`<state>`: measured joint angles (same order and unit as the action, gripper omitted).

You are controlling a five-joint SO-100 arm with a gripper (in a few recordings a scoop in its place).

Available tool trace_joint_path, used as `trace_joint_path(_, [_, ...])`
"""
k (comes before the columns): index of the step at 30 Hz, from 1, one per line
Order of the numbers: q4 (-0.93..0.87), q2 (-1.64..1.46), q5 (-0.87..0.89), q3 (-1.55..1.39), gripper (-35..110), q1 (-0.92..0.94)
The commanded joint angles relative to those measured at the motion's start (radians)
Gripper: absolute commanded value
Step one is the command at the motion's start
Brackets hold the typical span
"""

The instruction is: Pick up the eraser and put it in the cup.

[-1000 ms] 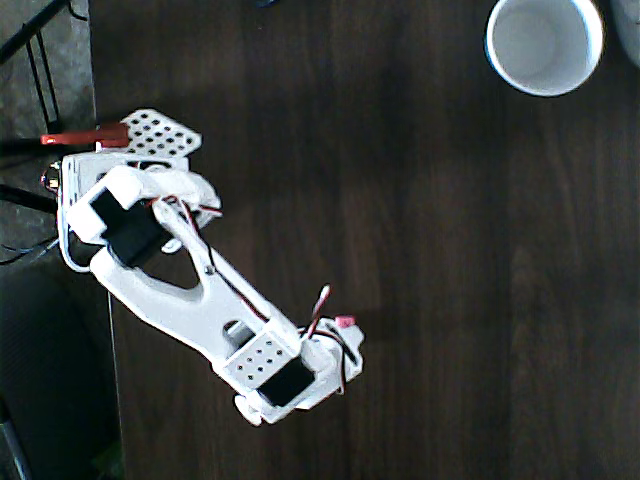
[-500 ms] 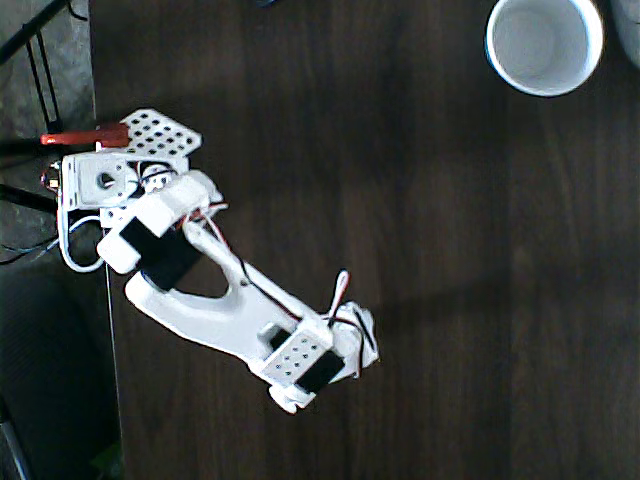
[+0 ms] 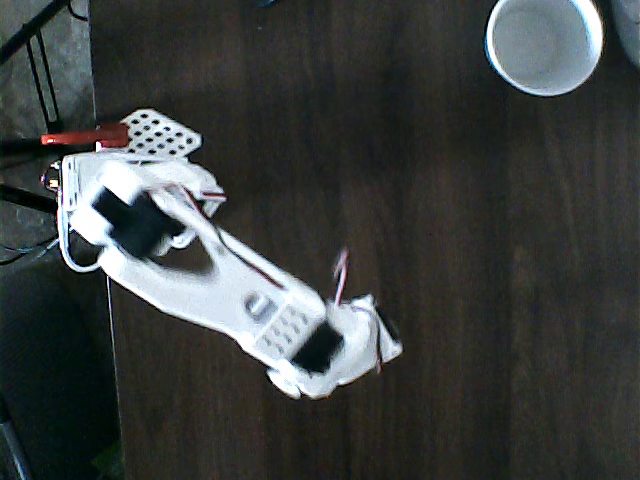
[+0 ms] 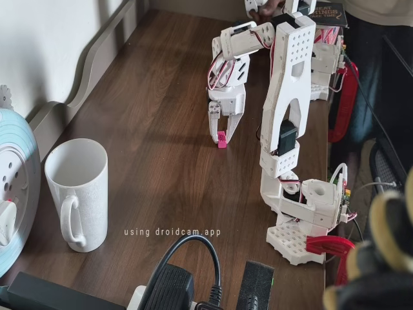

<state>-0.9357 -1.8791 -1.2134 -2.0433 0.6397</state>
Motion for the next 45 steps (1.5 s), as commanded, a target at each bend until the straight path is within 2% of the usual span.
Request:
trace_joint_path(1, [-0.175,-0.239,-0.006,0.012,0,-0.112])
trace_joint_path(3, [-0.249,-0.436,0.035,0.009,0,-0.249])
trace_joint_path(7, [-0.261,-0.667,0.058,0.009,0,-0.511])
trace_joint_path(9, [-0.195,-0.787,0.046,0.006,0,-0.67])
trace_joint_path(12, [-0.092,-0.811,-0.012,0.008,0,-0.792])
trace_joint_path(17, [0.219,-0.65,-0.137,0.014,0,-0.951])
trace_joint_path(21, [0.391,-0.485,-0.181,0.048,0,-1.002])
trace_joint_path(23, [0.397,-0.302,-0.147,0.181,0,-1.019])
trace_joint_path(27, [0.397,-0.173,-0.124,0.281,0,-1.008])
trace_joint_path(45, [0.531,0.149,-0.064,0.314,0,-0.956])
